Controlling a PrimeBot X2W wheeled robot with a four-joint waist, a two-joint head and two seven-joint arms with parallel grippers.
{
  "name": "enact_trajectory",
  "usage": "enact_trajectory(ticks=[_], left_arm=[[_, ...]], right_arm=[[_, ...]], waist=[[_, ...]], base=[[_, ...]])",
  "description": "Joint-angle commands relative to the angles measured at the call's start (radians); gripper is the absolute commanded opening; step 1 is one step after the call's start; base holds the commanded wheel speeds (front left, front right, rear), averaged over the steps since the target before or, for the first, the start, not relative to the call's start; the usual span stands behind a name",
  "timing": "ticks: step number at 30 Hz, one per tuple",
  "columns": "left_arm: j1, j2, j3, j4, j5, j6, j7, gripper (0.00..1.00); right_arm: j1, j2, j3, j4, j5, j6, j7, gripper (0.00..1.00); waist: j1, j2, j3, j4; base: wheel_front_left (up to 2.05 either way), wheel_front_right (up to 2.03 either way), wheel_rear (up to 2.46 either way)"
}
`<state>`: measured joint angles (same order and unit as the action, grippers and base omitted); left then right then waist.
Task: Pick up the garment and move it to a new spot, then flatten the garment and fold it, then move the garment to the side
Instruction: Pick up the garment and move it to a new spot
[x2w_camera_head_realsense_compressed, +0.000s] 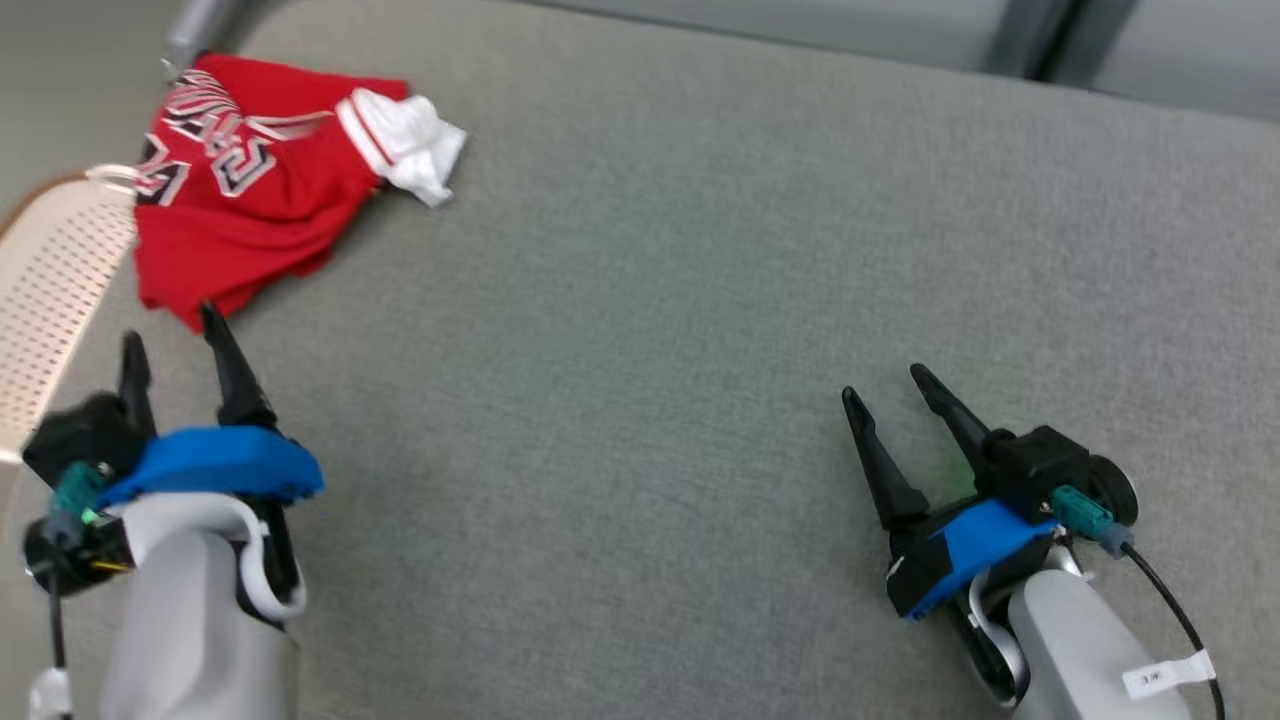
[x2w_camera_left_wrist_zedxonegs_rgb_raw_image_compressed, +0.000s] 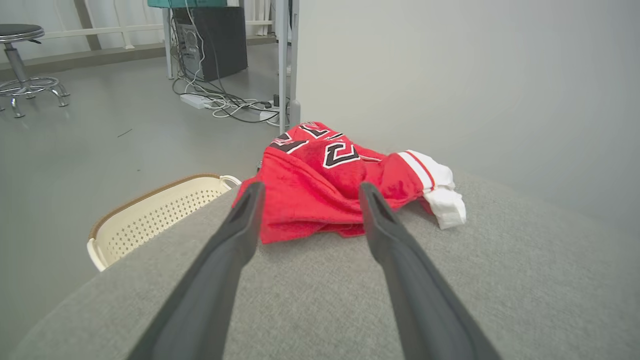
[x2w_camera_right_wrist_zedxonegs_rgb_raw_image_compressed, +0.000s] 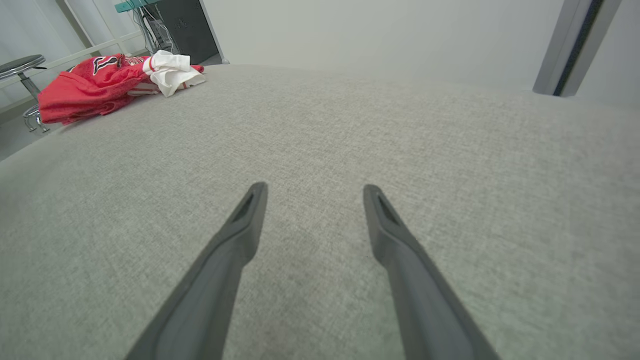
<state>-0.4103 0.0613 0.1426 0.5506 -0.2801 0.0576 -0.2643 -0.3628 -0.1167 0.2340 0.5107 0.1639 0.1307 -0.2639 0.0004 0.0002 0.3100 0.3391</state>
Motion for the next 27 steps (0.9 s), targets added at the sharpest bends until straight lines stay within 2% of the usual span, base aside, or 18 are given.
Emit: enact_trajectory(ticks=[1, 4, 5, 6, 20, 27], left_arm=[[-0.078, 0.028, 0.029, 0.032, 0.014, -0.009, 0.0, 1.0], [-0.171, 0.064, 0.058, 0.093, 0.02, -0.021, 0.0, 1.0], [-0.253, 0.103, 0.08, 0.166, 0.023, -0.028, 0.0, 1.0], [-0.274, 0.115, 0.088, 0.19, 0.023, -0.028, 0.0, 1.0], [-0.497, 0.242, 0.129, 0.461, -0.004, 0.006, 0.033, 1.0], [-0.56, 0.266, 0.146, 0.573, -0.04, 0.006, 0.113, 1.0]], right_arm=[[-0.025, -0.023, 0.021, -0.026, 0.012, 0.0, 0.0, 1.0], [-0.047, -0.05, 0.042, -0.05, 0.026, 0.0, 0.0, 1.0], [-0.06, -0.069, 0.063, -0.072, 0.037, 0.0, 0.001, 1.0], [-0.065, -0.076, 0.07, -0.08, 0.039, 0.0, 0.001, 1.0], [-0.084, -0.137, 0.1, -0.146, 0.085, -0.001, 0.006, 1.0], [-0.081, -0.163, 0.097, -0.159, 0.1, -0.002, 0.009, 1.0]], waist=[[-0.0004, -0.0002, 0.041, -0.023], [-0.0004, -0.0002, 0.086, -0.056], [-0.0004, -0.0002, 0.127, -0.09], [-0.0004, -0.0002, 0.14, -0.102], [-0.0004, -0.0002, 0.265, -0.223], [-0.0004, -0.0002, 0.311, -0.247]], base=[[0.0, 0.0, 0.0], [0.0, 0.0, 0.0], [0.0, 0.0, 0.0], [0.0, 0.0, 0.0], [0.0, 0.0, 0.0], [0.0, 0.0, 0.0]])
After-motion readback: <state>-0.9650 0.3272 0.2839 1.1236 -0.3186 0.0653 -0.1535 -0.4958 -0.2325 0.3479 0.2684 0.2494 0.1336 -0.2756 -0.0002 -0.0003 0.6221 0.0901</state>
